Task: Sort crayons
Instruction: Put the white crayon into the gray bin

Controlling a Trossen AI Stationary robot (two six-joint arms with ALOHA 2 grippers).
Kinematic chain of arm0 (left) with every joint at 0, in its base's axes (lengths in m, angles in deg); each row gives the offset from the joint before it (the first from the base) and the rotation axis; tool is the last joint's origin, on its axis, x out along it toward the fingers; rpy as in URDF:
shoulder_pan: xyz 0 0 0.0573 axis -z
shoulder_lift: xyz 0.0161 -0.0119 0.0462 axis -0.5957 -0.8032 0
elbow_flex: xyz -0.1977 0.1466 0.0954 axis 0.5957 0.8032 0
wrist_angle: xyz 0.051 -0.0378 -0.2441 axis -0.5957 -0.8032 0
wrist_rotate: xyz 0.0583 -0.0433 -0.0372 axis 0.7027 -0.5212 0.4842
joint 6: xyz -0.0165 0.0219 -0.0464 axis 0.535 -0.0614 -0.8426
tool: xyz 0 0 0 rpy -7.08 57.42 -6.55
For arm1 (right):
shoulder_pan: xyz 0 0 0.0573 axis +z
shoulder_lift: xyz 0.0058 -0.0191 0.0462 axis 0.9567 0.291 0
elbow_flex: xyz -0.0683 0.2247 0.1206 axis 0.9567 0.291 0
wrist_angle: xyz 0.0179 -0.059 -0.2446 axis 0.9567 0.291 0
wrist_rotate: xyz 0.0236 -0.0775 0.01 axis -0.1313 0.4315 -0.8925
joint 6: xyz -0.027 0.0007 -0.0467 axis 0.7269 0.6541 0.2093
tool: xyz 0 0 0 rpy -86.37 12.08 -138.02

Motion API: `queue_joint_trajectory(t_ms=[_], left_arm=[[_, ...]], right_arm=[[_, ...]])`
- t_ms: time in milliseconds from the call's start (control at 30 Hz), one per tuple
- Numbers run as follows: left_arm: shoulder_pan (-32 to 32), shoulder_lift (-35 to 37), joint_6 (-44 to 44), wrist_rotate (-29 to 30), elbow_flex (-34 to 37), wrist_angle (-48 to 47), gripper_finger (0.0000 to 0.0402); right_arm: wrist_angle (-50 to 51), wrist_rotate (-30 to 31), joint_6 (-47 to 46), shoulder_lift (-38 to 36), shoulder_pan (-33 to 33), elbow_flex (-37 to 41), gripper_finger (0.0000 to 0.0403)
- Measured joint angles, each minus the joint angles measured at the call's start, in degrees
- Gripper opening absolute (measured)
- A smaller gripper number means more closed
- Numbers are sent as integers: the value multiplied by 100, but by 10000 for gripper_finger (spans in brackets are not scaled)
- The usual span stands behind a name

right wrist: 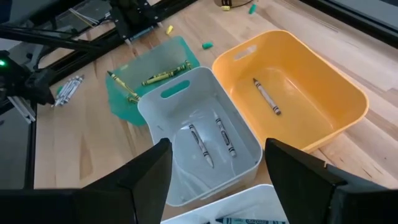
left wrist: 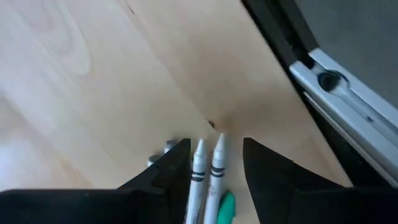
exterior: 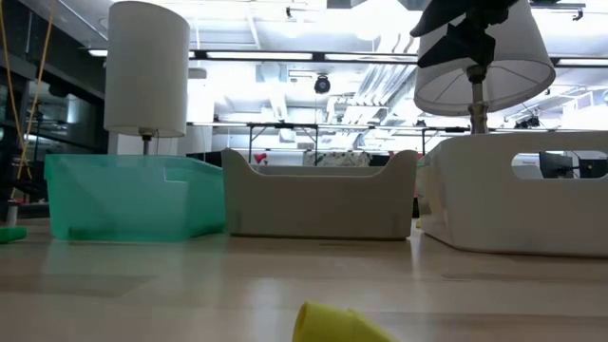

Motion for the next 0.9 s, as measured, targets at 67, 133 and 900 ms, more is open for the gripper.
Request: queue_joint_trajectory(t_ms=[67,133,900], left_arm=[[-2,0,-46,-50,69,30,131],[0,-2,-130,-146,133,25,131],[-330,9,652,-164,431,170,131]], right_arm=[[-2,0,0,0,0,0,249],[-2,0,0,0,0,0,249],[5,-1,15,0,0,0,249]])
